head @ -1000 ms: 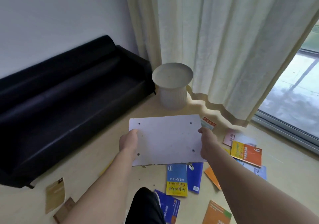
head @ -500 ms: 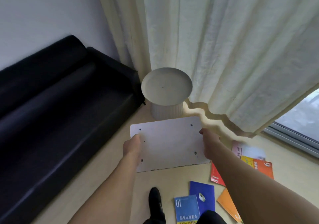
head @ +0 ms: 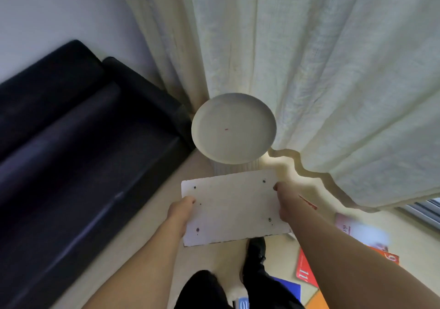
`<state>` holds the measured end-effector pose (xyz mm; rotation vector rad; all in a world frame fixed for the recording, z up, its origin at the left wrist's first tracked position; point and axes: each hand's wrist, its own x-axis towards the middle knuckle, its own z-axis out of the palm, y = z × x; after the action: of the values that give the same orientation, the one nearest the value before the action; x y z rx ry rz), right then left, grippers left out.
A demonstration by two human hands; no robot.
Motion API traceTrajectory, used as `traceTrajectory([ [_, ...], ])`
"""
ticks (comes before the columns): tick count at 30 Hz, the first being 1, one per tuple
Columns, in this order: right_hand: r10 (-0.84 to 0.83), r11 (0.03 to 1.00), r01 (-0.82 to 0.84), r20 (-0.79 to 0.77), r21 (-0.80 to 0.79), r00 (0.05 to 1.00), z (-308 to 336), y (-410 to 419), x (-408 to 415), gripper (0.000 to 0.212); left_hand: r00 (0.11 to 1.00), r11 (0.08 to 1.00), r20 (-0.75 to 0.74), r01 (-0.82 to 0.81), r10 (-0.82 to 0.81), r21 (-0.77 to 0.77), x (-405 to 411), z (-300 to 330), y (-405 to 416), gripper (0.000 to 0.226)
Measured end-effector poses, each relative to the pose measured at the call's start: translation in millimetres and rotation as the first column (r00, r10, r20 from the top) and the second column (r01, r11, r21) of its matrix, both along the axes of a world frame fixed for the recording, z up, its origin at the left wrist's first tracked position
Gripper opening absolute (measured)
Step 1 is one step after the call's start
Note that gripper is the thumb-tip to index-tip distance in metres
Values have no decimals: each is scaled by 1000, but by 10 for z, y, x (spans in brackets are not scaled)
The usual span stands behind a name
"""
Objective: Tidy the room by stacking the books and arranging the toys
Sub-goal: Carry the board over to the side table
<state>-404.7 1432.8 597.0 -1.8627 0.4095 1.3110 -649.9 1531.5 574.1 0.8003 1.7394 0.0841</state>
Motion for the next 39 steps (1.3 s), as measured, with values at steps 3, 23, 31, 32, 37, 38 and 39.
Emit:
traceTrajectory([
  [3, 71, 997, -72, -6, -43, 997, -199, 263, 221, 16, 999, 999, -27, -19, 17, -43, 284, -82, 122, 18],
  [23, 258, 934, -254, -20, -252, 966, -4434, 1029, 1011, 48, 996, 980, -65, 39, -52, -193, 1278, -4400, 1151, 26],
  [31, 288, 924, -273, 18, -269, 957, -5013, 996, 946, 26, 993, 977, -80, 68, -86, -202, 1332, -5050, 1040, 29],
  [32, 300, 920, -287, 11, -267, 954, -4957, 1000, 923, 23, 990, 971, -84, 90, -111, -223, 1343, -5010, 1056, 33],
  [37, 399, 894, -380, 38, -236, 916, -4156, 900, 727, 35, 847, 857, -141, 493, -512, -151, 1397, -4198, 990, 41],
  [38, 420, 888, -403, 35, -221, 907, -3932, 871, 685, 39, 798, 808, -127, 576, -589, -124, 1419, -3955, 944, 41],
  [39, 443, 879, -430, 24, -205, 896, -3590, 823, 648, 42, 754, 761, -104, 640, -649, -106, 1434, -3594, 867, 40],
])
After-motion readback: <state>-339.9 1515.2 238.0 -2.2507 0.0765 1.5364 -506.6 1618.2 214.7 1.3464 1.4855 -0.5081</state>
